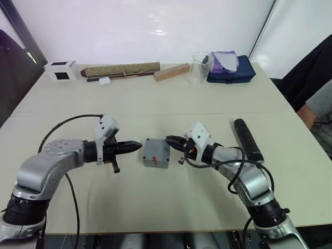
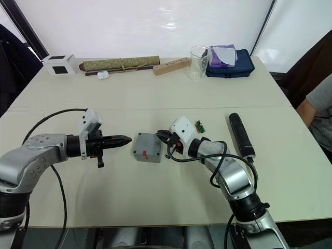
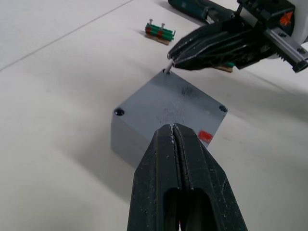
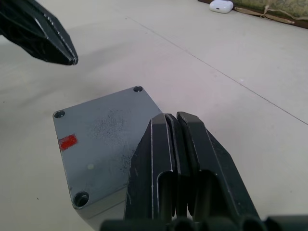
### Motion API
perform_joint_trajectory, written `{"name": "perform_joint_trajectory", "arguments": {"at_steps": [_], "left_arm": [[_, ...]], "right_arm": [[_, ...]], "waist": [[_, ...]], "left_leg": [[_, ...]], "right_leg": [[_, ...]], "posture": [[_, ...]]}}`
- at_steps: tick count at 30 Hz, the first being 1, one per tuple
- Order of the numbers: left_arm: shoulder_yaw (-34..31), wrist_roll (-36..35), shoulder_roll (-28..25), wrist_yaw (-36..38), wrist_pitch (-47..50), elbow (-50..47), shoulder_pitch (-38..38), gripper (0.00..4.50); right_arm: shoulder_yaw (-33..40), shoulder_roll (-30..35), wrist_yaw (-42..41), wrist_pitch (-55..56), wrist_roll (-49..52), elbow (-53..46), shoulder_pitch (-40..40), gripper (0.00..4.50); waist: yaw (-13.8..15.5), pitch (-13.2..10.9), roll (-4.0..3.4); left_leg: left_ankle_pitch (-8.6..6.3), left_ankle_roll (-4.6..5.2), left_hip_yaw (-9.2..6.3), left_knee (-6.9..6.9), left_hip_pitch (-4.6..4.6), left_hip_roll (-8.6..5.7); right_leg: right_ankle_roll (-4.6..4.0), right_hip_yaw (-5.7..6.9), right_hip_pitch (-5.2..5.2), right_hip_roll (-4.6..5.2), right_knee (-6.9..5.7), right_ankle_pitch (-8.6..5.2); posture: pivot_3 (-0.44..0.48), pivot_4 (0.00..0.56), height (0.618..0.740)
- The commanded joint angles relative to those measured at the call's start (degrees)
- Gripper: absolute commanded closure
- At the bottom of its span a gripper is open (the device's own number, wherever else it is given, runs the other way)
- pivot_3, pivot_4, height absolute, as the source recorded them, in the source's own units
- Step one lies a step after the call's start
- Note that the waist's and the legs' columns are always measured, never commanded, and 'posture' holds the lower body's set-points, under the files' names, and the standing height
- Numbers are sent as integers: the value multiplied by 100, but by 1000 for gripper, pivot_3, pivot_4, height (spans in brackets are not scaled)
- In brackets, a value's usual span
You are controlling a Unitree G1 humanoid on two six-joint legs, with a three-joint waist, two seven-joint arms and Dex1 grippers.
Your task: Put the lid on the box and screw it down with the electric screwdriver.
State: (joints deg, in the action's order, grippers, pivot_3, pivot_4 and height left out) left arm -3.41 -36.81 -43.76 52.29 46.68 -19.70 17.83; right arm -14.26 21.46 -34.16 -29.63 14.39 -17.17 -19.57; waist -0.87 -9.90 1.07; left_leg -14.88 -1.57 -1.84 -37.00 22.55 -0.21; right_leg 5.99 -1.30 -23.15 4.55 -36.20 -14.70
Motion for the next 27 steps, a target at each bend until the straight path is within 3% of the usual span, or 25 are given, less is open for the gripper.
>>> {"name": "perform_joint_trajectory", "arguments": {"at_steps": [1,20,23,27], "left_arm": [[7,17,12,36,-138,3,104,4500],[75,29,31,0,-189,16,138,4500],[63,8,47,1,-183,36,168,4500],[63,-2,86,2,-186,71,220,4500]], "right_arm": [[100,-22,11,105,-14,-120,35,4334],[60,-85,-6,115,-168,8,24,4334],[92,-20,-45,56,-159,-77,49,3578],[151,40,-67,-31,-119,-177,42,1976]], "waist": [[0,0,0],[0,0,0],[0,0,0],[0,0,0]], "left_leg": [[0,0,0,0,0,0],[0,0,0,0,0,0],[0,0,0,0,0,0],[0,0,0,0,0,0]], "right_leg": [[0,0,0,0,0,0],[0,1,0,0,0,0],[0,0,0,0,0,0],[2,0,0,0,0,1]], "posture": [[0,150,740],[0,150,740],[0,150,740],[0,150,740]]}}
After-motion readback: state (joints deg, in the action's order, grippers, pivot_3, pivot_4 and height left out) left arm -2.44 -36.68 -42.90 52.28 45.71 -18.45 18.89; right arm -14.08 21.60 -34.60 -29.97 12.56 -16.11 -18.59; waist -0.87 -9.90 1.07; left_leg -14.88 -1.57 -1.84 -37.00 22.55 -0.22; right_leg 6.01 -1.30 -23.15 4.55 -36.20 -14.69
